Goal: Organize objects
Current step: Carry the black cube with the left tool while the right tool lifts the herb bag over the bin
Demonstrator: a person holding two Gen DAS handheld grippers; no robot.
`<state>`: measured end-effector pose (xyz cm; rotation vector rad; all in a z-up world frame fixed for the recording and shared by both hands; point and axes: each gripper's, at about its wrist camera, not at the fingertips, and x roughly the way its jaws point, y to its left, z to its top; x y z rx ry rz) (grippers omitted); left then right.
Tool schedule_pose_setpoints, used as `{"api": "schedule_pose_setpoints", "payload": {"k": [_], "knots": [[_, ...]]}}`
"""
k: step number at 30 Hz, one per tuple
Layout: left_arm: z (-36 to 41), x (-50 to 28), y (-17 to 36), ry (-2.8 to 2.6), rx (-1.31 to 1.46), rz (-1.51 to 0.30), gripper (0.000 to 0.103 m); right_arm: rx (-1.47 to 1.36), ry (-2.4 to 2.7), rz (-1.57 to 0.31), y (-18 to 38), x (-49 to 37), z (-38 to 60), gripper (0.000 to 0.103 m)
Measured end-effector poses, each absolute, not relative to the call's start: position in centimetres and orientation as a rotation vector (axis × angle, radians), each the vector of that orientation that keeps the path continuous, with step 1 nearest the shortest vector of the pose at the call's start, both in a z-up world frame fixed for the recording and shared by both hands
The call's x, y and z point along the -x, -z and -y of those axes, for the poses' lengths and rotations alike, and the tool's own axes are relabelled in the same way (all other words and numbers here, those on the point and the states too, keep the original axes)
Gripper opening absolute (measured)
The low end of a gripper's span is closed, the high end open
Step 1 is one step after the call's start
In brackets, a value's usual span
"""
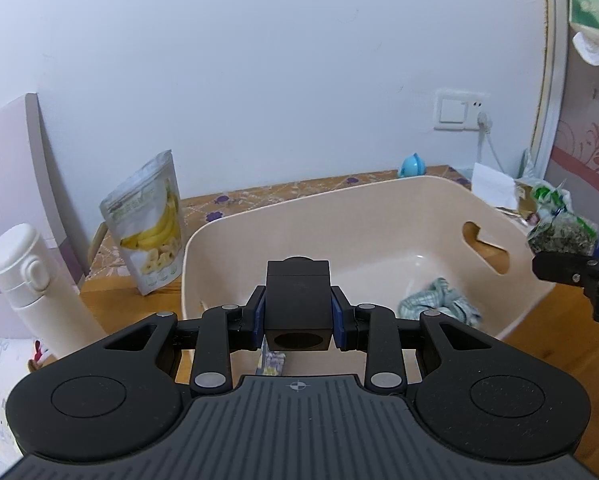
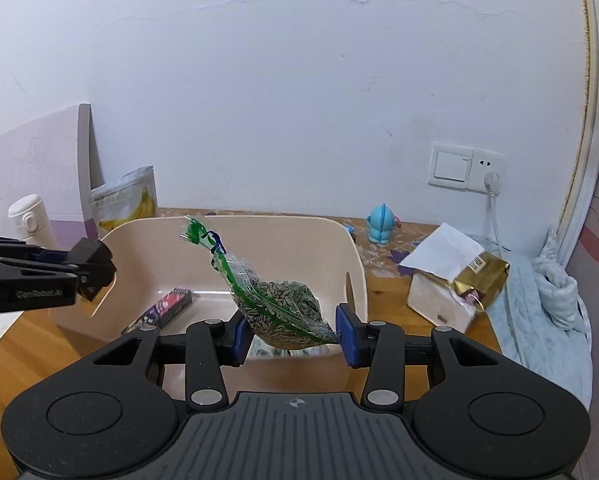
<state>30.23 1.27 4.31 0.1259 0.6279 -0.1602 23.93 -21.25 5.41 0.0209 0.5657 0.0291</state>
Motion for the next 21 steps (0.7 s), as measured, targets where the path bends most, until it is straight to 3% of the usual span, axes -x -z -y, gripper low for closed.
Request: {"api": "schedule_pose_setpoints", "payload": {"k": [21], "knots": [[0.2, -36.8, 1.2, 0.183, -0.181, -0.856, 0.032, 0.072, -0.051, -0.754, -1.6, -31.2, 19.3, 0.042]]}}
